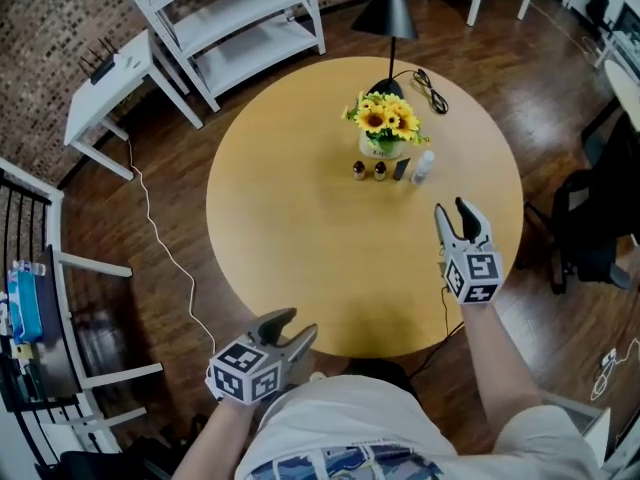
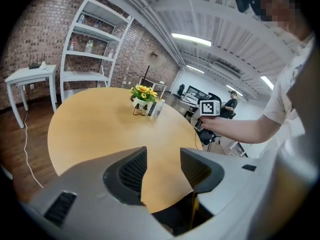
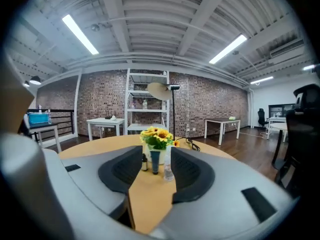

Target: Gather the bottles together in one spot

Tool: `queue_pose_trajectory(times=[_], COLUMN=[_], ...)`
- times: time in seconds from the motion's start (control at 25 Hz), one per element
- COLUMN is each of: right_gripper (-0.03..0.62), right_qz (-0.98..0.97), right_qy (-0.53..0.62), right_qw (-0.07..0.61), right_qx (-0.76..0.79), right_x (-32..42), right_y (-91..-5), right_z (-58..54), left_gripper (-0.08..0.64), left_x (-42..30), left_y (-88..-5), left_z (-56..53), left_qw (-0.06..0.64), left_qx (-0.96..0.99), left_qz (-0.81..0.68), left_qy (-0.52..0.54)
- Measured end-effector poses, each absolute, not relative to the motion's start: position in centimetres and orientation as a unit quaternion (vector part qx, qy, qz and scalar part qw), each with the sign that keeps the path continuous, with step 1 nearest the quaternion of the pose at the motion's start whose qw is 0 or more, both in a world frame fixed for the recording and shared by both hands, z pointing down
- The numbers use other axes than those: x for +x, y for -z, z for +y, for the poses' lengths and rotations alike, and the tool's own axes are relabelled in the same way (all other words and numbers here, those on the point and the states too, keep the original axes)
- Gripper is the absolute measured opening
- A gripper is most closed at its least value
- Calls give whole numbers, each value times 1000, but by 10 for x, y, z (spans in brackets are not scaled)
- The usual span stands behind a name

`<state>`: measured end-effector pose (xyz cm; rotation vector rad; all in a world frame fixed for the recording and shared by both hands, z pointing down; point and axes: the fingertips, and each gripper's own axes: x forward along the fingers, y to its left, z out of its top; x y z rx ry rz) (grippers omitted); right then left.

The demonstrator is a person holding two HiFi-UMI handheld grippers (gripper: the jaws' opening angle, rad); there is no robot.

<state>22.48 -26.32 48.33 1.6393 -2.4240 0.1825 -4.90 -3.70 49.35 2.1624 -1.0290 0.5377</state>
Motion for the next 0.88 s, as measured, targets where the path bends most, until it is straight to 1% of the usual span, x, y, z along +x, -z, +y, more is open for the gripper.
queue_pose_trajectory(times=[0.24,0.36,0.44,0.6,0.76,0.88], right_gripper=[204,204,204,204,205,204], right_qz=[-836,-837,-837,-827,-816,-814], right_qy=[-104,-114,-124,-150,-182,-194], right_qw=[139,159,168,157,133,136], right_qx=[521,511,505,519,533,530], right_x=[175,147,130,113,101,94], right_y=[-484,-488,-491,-482,-471,-472], right_z=[-88,-15,27,89,139,167], left_gripper=[215,212,212,213,213,215], left_x=[-61,-77,-88,-110,-136,-145], left_y=[-491,-493,-493,-486,-487,-492], left_z=[8,37,60,100,141,164], left_qw=[317,310,315,316,298,297], left_qx=[852,853,855,862,861,857], left_qz=[-350,-348,-346,-351,-371,-382], left_qy=[-225,-234,-222,-182,-180,-176])
